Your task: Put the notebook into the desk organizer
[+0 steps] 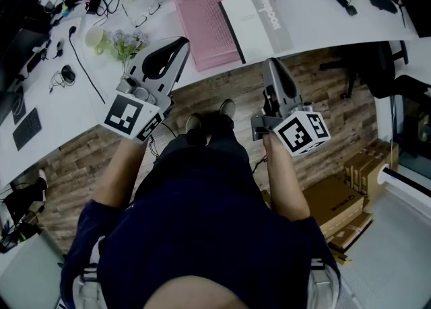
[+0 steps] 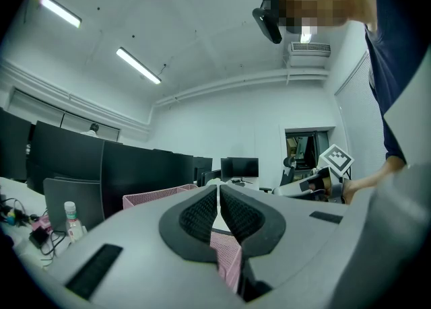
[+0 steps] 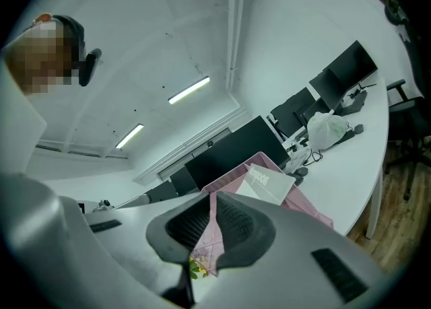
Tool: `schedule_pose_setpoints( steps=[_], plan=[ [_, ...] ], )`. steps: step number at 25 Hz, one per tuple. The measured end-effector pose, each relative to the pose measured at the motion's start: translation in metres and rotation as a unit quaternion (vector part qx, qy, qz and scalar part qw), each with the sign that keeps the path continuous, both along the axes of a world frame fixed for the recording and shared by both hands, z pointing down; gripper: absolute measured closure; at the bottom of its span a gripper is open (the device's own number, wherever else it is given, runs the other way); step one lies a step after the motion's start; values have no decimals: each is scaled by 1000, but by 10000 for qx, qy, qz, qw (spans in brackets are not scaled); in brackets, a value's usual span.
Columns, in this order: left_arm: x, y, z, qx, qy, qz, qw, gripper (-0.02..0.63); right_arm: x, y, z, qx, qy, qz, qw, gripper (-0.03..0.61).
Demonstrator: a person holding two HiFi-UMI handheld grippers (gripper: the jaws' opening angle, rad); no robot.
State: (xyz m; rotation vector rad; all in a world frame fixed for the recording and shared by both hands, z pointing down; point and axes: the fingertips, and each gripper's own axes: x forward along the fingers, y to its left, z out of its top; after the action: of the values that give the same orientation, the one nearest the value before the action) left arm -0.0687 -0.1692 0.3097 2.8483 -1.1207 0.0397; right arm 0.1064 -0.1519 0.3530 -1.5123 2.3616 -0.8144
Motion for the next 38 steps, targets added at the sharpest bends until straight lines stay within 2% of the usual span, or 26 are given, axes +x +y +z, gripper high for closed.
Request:
schedule_pose_setpoints(
  steps=[12, 38],
  plan=[
    [1, -9, -2, 23, 11, 33, 10000, 575, -7, -8, -10, 158, 179, -111, 9997, 572],
    [0, -20, -2, 0, 32, -37, 10000, 575, -15, -19, -10, 153, 312, -320, 9989, 574]
  ],
)
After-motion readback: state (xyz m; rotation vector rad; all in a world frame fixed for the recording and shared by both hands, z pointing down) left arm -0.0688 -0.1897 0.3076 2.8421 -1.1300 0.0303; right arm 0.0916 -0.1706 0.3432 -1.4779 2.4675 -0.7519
